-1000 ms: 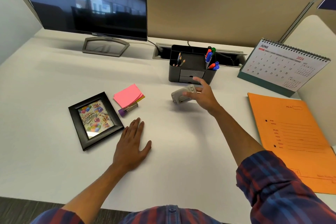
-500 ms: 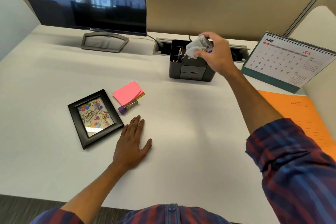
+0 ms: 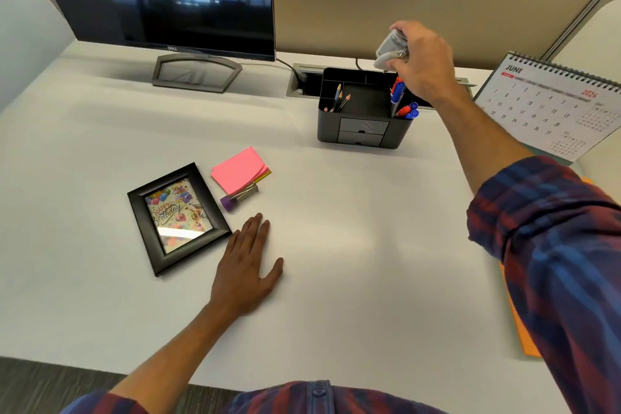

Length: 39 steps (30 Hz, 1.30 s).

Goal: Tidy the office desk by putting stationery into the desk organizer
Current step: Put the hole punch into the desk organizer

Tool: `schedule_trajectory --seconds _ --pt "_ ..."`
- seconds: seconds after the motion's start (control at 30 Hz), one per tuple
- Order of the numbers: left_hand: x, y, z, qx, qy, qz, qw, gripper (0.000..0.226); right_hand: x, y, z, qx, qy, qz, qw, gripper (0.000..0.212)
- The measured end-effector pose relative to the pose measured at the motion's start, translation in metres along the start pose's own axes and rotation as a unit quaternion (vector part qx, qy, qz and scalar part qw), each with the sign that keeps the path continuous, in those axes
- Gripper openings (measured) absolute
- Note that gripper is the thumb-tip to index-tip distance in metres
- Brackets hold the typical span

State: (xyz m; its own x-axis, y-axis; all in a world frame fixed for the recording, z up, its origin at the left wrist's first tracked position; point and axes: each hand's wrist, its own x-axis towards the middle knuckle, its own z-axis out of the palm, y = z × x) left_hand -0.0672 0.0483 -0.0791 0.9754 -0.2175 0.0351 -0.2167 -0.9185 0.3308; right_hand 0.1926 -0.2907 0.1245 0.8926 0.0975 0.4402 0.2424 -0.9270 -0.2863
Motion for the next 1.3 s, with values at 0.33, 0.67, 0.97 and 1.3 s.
schedule_trajectory --seconds 0.33,0.67,0.97,1.3 --pt "0.000 0.001 -0.001 -0.001 -0.002 0.000 1.000 0.075 0.018 0.007 0.012 -0.110 -0.110 0.008 0.988 0.038" --pt "0.001 0.001 -0.002 -0.003 -0.008 -0.003 1.000 0.074 0.044 0.008 0.014 -0.141 -0.154 0.011 0.978 0.038" --pt "0.000 0.002 -0.003 -0.004 -0.009 -0.005 1.000 0.074 0.050 0.009 0.017 -0.157 -0.168 -0.007 0.973 0.038" --pt "0.000 0.004 -0.006 -0.009 -0.009 -0.006 1.000 0.074 0.059 0.009 0.027 -0.171 -0.199 -0.003 0.965 0.034"
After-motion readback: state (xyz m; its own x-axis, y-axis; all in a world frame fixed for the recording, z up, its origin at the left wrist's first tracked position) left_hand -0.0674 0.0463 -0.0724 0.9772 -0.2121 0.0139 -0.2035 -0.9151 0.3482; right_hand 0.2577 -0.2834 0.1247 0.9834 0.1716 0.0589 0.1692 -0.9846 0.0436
